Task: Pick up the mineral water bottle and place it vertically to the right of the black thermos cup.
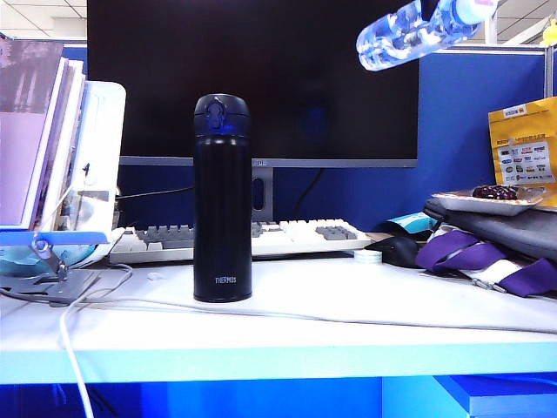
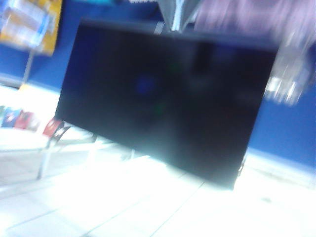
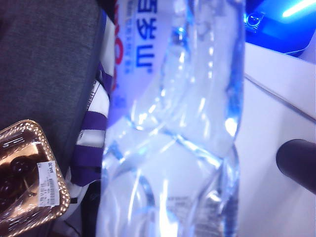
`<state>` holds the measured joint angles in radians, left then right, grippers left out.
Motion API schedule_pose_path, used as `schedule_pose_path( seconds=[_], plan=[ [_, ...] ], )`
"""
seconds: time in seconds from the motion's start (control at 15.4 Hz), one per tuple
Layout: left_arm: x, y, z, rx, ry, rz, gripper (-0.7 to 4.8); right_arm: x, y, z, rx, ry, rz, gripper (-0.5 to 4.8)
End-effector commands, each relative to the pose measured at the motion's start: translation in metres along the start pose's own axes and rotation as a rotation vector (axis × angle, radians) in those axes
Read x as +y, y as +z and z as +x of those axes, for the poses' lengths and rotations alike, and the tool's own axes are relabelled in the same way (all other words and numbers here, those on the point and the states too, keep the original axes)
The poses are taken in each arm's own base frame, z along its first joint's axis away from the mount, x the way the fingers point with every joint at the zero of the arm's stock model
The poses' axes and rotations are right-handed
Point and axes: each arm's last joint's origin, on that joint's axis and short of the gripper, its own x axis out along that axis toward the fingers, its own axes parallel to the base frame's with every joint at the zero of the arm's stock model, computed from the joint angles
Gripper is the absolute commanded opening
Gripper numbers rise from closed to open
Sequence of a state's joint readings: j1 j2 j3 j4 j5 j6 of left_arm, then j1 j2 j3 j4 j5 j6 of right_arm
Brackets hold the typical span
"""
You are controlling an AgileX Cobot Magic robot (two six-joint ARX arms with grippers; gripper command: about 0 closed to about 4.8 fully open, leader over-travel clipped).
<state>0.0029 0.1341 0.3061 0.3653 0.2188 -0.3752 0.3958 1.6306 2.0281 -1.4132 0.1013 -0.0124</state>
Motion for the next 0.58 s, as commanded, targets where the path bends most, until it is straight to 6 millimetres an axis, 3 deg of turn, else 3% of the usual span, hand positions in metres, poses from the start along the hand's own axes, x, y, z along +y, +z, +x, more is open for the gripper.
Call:
schedule_pose_path(
  seconds=[0.06, 0.19, 0.32, 0.45, 0.58],
  plan=[
    [-0.007, 0.029, 0.05, 0.143, -0.215, -0.019, -0.05, 0.001, 0.003, -0.009, -0.065, 0.032, 0.009, 2.29],
    [-0.004, 0.035, 0.106, 0.333, -0.452, -0.109, -0.05, 0.001, 0.003, -0.009, -0.065, 0.06, 0.008, 2.29],
    [0.005, 0.023, 0.156, 0.489, -0.593, -0.22, -0.05, 0.002, 0.001, -0.012, -0.072, 0.085, 0.008, 2.29],
    [0.003, -0.003, 0.185, 0.592, -0.679, -0.307, -0.05, 0.002, 0.001, -0.014, -0.081, 0.109, 0.006, 2.29],
    [-0.019, -0.04, 0.202, 0.665, -0.777, -0.344, -0.05, 0.004, 0.001, -0.014, -0.083, 0.161, 0.004, 2.29]
  ],
)
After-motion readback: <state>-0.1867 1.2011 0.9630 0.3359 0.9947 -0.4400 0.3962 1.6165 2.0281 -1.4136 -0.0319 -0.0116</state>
